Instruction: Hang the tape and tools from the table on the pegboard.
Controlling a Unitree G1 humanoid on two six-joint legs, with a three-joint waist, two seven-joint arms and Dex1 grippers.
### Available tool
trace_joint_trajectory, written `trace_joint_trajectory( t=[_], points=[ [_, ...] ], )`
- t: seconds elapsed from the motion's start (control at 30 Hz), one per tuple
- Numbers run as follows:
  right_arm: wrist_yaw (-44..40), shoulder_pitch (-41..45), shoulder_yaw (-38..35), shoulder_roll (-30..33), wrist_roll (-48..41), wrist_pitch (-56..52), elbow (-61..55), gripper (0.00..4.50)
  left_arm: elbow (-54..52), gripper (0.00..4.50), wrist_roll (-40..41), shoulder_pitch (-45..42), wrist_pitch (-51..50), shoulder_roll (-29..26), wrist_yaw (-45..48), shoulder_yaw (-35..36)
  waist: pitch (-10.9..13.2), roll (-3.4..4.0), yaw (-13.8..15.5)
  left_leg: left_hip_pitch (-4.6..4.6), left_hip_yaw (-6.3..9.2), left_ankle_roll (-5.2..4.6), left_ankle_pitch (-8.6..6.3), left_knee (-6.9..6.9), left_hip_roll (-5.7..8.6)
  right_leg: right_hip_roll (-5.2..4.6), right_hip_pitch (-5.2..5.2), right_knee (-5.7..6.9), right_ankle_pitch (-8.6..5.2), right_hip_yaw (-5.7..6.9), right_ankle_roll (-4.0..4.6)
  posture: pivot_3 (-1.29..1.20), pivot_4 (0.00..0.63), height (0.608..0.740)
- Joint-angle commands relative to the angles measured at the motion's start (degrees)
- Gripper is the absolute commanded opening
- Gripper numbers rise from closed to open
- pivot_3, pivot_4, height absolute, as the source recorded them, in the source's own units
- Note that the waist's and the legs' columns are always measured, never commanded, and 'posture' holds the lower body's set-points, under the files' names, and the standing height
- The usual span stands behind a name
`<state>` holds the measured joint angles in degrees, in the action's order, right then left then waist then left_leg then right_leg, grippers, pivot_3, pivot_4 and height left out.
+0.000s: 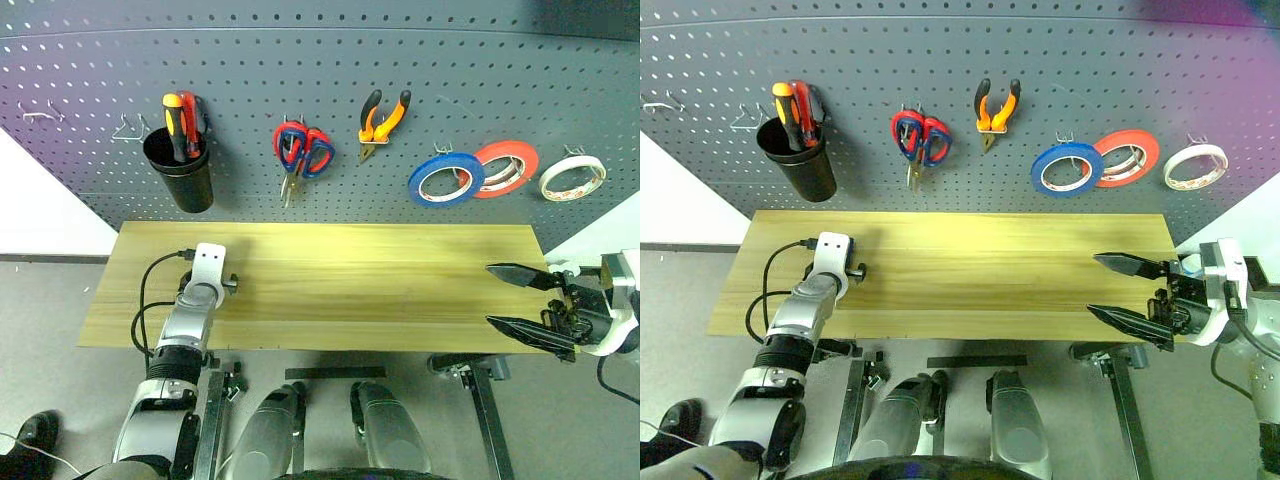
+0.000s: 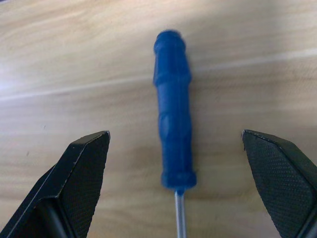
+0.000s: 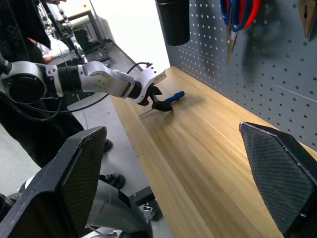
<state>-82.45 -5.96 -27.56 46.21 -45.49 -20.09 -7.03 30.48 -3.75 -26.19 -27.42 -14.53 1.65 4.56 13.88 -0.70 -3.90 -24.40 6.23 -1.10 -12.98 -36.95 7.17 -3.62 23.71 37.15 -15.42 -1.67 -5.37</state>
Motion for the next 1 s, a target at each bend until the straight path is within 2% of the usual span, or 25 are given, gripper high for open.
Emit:
trace_joint_trajectory(
  t=[0.03,0.4,0.5,0.83,0.87,1.0],
  points=[
    [-0.2,-1.8,-2.4,0.9,-2.0,-0.6,-3.6,4.5,1.6,4.46,-0.7,-1.3,1.7,-0.8,0.2,-0.7,0.3,-0.02,0.0,0.0,0.0,-0.01,0.0,0.01,0.0,0.0,0.0,-0.02,0.0,0.0,0.0,-0.23,0.31,0.74],
    [1.2,-3.5,-3.9,0.4,-6.3,-2.2,-10.3,4.5,4.3,4.46,-0.5,-1.8,3.4,-1.3,0.1,-0.6,0.9,-0.17,-0.1,-0.05,-0.01,-0.04,-0.03,0.03,-0.01,-0.01,0.04,-0.07,-0.01,-0.01,0.0,-0.24,0.324,0.74],
    [1.3,-3.5,-3.7,0.6,-5.8,-2.0,-9.9,4.5,4.0,3.94,-0.4,-1.3,3.2,-1.2,0.2,-0.6,1.2,-0.18,-0.1,-0.06,-0.02,-0.05,-0.03,0.03,-0.01,-0.02,0.04,-0.09,-0.01,-0.01,0.0,-0.25,0.323,0.74],
    [1.3,-2.5,-4.0,1.2,-5.3,-1.9,-8.7,4.5,4.2,0.72,0.4,-1.4,2.3,-0.4,-0.5,0.0,1.6,-0.19,-0.1,-0.07,-0.03,-0.07,-0.02,0.07,-0.02,-0.02,0.07,-0.12,-0.01,-0.01,0.0,-0.25,0.323,0.74],
    [1.3,-2.4,-4.0,1.3,-5.4,-2.1,-8.6,4.5,4.3,0.57,0.6,-1.5,2.1,-0.4,-0.5,0.2,1.6,-0.19,-0.1,-0.07,-0.03,-0.06,-0.03,0.08,-0.01,-0.02,0.07,-0.12,-0.01,-0.01,0.0,-0.25,0.323,0.74],
    [1.7,-1.7,-3.6,1.1,-5.1,-1.9,-8.1,4.5,4.0,0.57,0.8,-1.2,1.4,-0.5,-0.4,0.0,1.7,-0.17,-0.1,-0.07,-0.03,-0.05,-0.03,0.09,-0.02,-0.02,0.07,-0.12,-0.01,-0.01,0.0,-0.24,0.321,0.74]
  ],
)
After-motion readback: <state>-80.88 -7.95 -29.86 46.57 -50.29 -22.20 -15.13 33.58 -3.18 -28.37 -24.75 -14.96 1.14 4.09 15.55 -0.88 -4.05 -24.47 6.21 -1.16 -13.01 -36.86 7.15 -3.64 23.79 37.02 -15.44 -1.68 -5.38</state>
